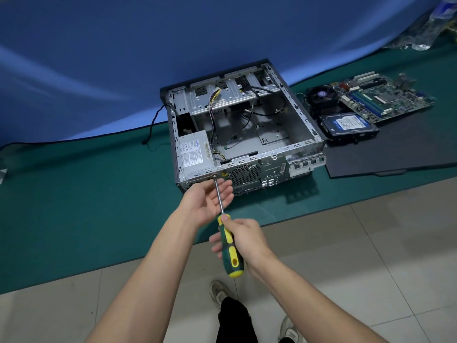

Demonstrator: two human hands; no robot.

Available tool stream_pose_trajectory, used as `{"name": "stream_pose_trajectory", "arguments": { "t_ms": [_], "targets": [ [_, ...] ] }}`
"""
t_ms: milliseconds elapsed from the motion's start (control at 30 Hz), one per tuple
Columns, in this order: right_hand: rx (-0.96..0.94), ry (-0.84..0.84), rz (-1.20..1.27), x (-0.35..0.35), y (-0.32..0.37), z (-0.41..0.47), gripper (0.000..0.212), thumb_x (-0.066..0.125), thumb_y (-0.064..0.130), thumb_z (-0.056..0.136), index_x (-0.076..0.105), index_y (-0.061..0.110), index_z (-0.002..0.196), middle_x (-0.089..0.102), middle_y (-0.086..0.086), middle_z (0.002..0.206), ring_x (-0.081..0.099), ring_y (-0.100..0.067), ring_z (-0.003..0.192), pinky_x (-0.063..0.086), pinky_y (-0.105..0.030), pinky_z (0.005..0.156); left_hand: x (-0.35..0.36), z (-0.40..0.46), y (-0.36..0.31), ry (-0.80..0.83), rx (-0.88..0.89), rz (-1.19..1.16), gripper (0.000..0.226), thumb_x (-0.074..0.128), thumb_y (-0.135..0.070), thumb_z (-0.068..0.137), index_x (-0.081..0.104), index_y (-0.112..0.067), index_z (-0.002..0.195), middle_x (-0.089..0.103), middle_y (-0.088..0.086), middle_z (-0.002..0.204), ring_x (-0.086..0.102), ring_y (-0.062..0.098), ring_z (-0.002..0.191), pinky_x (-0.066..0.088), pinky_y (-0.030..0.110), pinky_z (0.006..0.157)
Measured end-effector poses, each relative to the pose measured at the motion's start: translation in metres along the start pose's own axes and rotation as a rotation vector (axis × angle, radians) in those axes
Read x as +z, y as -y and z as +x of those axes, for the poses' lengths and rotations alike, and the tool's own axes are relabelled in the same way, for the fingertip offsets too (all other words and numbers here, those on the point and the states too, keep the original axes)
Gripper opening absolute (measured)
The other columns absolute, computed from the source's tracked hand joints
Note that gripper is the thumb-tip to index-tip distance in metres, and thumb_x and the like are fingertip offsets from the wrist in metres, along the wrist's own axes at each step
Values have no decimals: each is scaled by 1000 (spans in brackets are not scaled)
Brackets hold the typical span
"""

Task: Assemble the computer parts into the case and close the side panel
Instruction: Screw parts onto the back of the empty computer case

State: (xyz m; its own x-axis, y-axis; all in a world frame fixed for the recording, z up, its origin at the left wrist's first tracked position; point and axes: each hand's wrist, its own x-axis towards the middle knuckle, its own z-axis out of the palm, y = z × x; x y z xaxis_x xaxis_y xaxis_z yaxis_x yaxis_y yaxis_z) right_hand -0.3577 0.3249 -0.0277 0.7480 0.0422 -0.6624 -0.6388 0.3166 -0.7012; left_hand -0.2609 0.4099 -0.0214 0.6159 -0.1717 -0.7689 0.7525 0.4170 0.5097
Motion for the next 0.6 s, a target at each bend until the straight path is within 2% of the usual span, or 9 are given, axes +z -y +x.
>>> {"name": "stream_pose_trajectory", "arguments": {
  "t_ms": [200, 333, 400, 467, 533, 600],
  "targets": [
    [89, 175, 224, -3, -1, 0, 40, 41, 35, 100, 63, 3, 91, 71, -11, 73, 60, -17, 49, 47, -23, 50, -9, -6, -2, 46, -15, 214, 25, 39, -16, 101, 60, -4, 94, 73, 6, 72, 67, 12, 54, 56, 23, 49],
    [194, 258, 323, -7, -2, 0, 49, 42, 45, 97, 65, 2, 93, 69, -10, 71, 56, -17, 47, 45, -22, 46, -5, -4, -1, -6, 40, 271, 17, 47, -13, 98, 58, -4, 88, 72, 7, 65, 68, 11, 53, 55, 23, 47],
    [192, 241, 290, -8, -1, -1, 47, 52, 47, 92, 65, 2, 93, 68, -11, 71, 56, -18, 47, 45, -23, 44, -4, -2, 0, -42, 48, 261, 13, 53, -11, 94, 59, -4, 85, 71, 6, 62, 67, 11, 51, 54, 22, 46],
    [161, 167, 271, -6, -2, -3, 32, 63, 35, 89, 62, 3, 90, 66, -11, 66, 55, -17, 44, 44, -22, 42, -4, 0, 3, -67, 47, 236, 11, 57, -10, 92, 61, -3, 84, 70, 6, 61, 67, 10, 50, 54, 22, 45],
    [124, 70, 270, -5, -3, -2, 20, 66, 23, 88, 59, 4, 85, 63, -9, 60, 54, -16, 42, 43, -21, 40, -4, 1, 5, -82, 56, 240, 11, 58, -11, 91, 61, -3, 84, 70, 5, 61, 66, 10, 49, 54, 22, 44],
    [109, 36, 264, -4, -3, -1, 20, 64, 21, 90, 59, 3, 82, 63, -9, 59, 55, -16, 42, 42, -21, 39, -4, 0, 3, -66, 59, 292, 14, 55, -15, 94, 61, -5, 86, 71, 3, 64, 66, 10, 51, 54, 24, 46]
  ]
}}
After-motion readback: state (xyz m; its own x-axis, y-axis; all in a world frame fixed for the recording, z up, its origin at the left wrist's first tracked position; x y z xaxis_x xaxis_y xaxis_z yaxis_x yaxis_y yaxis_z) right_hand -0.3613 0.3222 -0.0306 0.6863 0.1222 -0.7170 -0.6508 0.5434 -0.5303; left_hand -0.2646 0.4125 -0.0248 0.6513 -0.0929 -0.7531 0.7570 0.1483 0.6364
